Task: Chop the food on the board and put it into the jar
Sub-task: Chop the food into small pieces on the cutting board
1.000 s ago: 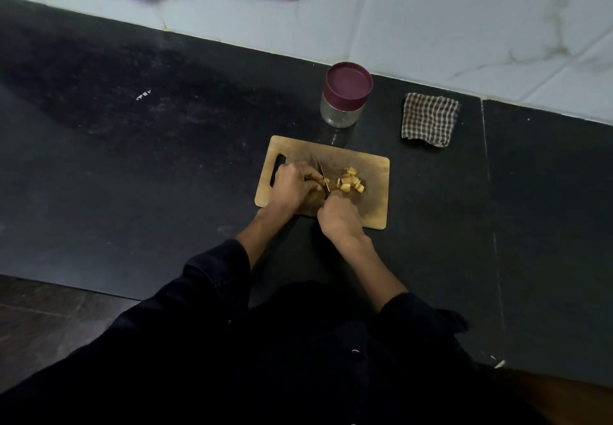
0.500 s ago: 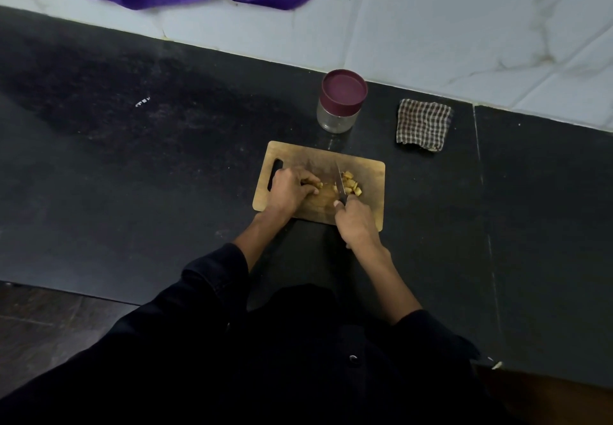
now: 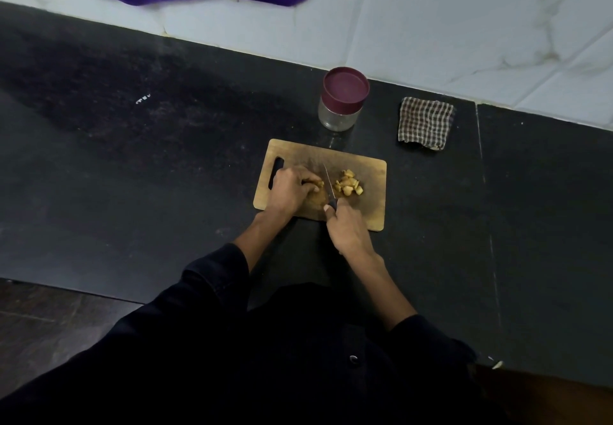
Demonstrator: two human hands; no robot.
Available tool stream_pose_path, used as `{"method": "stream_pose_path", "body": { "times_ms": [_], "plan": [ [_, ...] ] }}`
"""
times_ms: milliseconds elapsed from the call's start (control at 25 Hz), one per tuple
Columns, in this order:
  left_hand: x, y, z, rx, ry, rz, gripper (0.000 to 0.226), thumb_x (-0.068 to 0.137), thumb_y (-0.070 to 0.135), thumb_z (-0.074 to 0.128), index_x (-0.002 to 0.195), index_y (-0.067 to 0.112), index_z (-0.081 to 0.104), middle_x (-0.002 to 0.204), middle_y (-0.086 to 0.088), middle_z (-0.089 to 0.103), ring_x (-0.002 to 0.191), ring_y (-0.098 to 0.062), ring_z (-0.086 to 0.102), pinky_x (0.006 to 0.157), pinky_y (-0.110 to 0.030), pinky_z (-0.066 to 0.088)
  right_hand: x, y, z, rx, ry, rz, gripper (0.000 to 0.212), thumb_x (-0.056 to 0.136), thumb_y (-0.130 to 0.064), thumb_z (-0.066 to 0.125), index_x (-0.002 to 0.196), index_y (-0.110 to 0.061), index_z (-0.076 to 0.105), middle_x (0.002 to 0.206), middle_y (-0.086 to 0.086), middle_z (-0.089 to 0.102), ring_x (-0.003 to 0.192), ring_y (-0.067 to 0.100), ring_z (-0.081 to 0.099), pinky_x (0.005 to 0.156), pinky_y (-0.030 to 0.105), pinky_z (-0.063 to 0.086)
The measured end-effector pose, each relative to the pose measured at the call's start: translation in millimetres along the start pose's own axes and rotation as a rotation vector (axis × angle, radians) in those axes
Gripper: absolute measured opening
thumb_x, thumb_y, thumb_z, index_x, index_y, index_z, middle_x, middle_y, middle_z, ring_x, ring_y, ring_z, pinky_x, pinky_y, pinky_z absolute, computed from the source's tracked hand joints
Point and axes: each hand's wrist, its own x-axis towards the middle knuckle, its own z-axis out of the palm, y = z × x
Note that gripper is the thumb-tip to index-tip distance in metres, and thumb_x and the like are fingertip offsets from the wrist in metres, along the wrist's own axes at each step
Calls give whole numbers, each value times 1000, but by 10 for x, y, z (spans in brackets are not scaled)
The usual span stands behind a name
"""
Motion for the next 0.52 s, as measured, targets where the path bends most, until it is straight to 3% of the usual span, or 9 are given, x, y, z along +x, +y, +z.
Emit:
{"method": "stream_pose_path", "body": {
  "times_ms": [200, 520],
  "plan": [
    [6, -16, 13, -6, 10, 2, 17, 78, -2, 70, 92, 5, 74, 98, -6, 72, 92, -12, 65, 90, -29, 52, 2, 1, 33, -37, 12, -7, 26, 104, -31, 41, 116, -10, 51, 100, 9, 62, 87, 23, 63, 71, 39, 52],
    [10, 3, 8, 4, 6, -5, 18, 77, -2, 70, 93, 6, 74, 99, -5, 72, 92, -11, 65, 88, -21, 51, 18, 2, 52, -47, 35, -11, 24, 104, -29, 41, 116, -10, 49, 100, 10, 63, 89, 25, 64, 78, 44, 55]
  ]
}}
